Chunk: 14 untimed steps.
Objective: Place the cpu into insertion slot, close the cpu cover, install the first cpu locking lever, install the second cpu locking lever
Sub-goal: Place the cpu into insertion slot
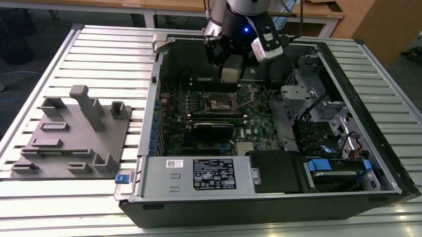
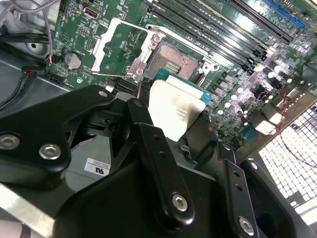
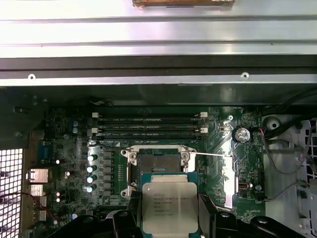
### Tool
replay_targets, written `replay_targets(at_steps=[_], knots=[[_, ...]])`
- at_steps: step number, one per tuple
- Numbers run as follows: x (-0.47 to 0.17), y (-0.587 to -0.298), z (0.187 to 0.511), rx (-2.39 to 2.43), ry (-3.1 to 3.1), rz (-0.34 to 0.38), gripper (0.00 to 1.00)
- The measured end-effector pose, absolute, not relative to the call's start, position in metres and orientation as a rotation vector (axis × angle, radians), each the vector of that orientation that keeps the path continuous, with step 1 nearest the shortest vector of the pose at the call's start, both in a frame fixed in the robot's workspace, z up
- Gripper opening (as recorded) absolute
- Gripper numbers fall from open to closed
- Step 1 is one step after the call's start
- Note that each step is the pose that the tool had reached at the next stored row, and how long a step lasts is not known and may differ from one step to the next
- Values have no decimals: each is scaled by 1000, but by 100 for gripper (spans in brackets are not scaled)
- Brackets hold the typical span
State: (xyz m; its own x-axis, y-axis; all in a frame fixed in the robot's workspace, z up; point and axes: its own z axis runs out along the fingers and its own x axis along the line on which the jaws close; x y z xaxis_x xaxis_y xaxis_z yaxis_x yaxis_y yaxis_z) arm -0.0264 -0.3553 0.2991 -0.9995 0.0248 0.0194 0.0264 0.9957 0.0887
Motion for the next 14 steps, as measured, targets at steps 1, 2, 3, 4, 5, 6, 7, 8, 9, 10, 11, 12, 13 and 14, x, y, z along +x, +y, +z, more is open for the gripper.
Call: replay_targets(at_steps=[1,2,3,4,5,6,7,8,9,10,11,12,13,14], knots=[[-26,-355,299,-40,-3120,-139,54],[-26,-355,299,-40,-3120,-140,54],[-26,-355,298,-40,-3120,-140,54],[-27,-355,298,-40,-3120,-140,54],[-27,-355,297,-40,-3120,-140,54],[-27,-355,296,-40,-3120,-140,54],[-27,-355,294,-40,-3120,-140,54],[-27,-355,293,-40,-3120,-140,54],[-27,-355,293,-40,-3120,-140,54],[-27,-355,293,-40,-3120,-139,54],[-27,-355,293,-40,-3120,-139,54],[-27,-355,293,-40,-3120,-139,54],[-27,-355,293,-40,-3120,-140,54],[-27,-355,292,-40,-3120,-140,54]])
